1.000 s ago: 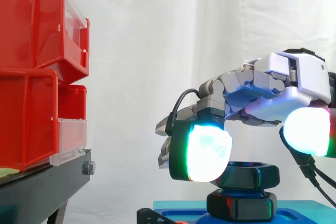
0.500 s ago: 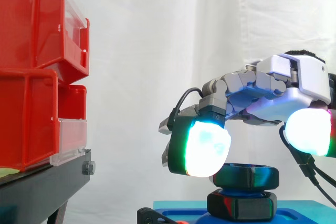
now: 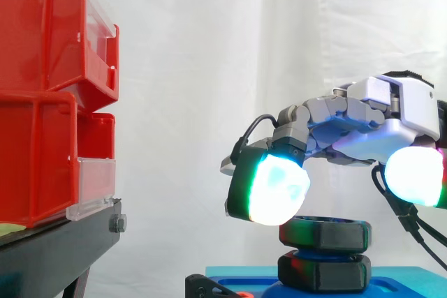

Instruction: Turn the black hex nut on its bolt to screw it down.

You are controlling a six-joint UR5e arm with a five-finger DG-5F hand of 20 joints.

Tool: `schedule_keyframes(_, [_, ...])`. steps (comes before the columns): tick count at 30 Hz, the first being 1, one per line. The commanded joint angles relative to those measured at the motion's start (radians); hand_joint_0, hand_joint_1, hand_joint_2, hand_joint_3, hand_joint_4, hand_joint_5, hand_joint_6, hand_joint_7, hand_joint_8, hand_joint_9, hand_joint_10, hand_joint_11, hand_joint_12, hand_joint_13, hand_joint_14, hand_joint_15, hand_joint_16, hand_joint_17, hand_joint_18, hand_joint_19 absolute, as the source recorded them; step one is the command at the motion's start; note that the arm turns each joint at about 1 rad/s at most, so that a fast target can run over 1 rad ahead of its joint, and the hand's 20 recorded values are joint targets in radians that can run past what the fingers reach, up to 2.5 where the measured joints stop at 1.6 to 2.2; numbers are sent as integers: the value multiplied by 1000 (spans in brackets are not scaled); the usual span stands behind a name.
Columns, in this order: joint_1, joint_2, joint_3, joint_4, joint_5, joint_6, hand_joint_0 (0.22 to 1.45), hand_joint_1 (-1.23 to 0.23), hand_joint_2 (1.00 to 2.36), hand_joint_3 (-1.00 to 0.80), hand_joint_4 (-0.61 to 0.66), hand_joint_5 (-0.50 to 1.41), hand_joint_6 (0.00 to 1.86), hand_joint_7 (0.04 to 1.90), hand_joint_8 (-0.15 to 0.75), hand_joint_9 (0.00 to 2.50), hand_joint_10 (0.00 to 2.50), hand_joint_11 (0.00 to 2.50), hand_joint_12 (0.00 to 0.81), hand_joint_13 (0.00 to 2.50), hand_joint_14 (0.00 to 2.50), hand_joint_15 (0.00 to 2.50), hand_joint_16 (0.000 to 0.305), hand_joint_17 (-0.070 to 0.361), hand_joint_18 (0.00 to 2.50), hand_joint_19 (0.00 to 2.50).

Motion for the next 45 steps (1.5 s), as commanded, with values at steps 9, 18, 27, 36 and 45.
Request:
schedule_keyframes(9, [-35,0,-22,45,-45,3,500,-368,1000,-500,206,-162,601,968,280,553,9,413,311,574,8,212,50,113,484,303])
schedule_keyframes(18, [-58,0,-23,68,-65,21,501,-369,1000,-500,208,-161,599,975,279,551,9,408,308,564,7,207,50,113,484,307])
schedule_keyframes(27, [-56,1,-19,137,-75,140,500,-372,1000,-500,211,-158,596,981,280,554,9,413,303,562,7,203,50,113,491,305])
schedule_keyframes(36, [-23,1,27,194,-43,235,501,-373,1000,-500,218,-158,598,978,280,554,9,410,310,584,8,225,50,113,495,312])
schedule_keyframes(45, [39,0,27,155,43,149,502,-375,1000,-500,216,-158,597,969,282,558,9,415,314,602,8,238,50,113,503,311])
